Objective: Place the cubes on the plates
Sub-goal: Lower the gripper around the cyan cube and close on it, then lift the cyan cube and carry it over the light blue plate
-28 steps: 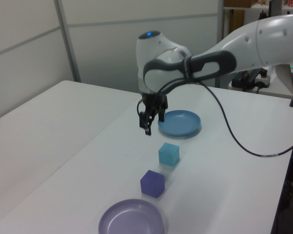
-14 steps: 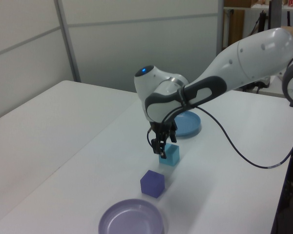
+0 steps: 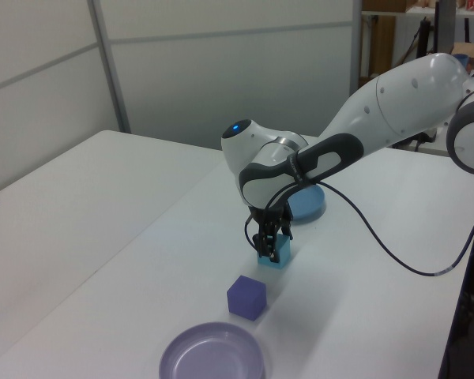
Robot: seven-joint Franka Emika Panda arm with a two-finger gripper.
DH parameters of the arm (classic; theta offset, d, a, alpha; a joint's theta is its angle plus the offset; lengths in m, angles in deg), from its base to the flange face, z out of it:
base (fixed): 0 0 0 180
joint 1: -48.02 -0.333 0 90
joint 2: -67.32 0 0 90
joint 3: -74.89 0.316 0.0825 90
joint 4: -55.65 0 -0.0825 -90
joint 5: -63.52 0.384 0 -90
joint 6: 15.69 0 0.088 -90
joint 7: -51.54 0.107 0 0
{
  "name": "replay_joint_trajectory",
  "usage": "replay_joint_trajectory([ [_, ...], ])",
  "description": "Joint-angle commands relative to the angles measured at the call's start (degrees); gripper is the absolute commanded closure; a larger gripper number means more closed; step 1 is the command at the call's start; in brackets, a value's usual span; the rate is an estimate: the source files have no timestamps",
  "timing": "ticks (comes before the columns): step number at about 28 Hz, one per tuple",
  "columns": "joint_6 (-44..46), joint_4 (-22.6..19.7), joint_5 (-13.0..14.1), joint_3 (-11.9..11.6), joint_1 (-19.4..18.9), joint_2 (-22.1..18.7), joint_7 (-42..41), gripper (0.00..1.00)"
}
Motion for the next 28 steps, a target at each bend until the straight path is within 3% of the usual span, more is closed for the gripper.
replay_joint_trajectory([
  [1,-1.3,-0.7,-0.1,0.0,0.8,-1.0,1.4,0.69],
  [4,-1.2,-0.6,0.7,0.0,1.3,-1.2,1.4,0.81],
  [10,-1.2,-0.1,4.0,0.0,4.7,-5.1,1.0,0.81],
  [11,-1.1,2.1,5.6,0.0,6.4,-5.2,0.8,0.81],
  [15,-1.2,6.5,9.2,0.0,11.0,-3.1,-2.2,0.80],
  [25,-4.7,10.6,9.0,0.0,15.8,2.5,-3.8,0.79],
  [28,-8.9,10.6,10.7,0.0,17.3,2.7,-3.3,0.79],
])
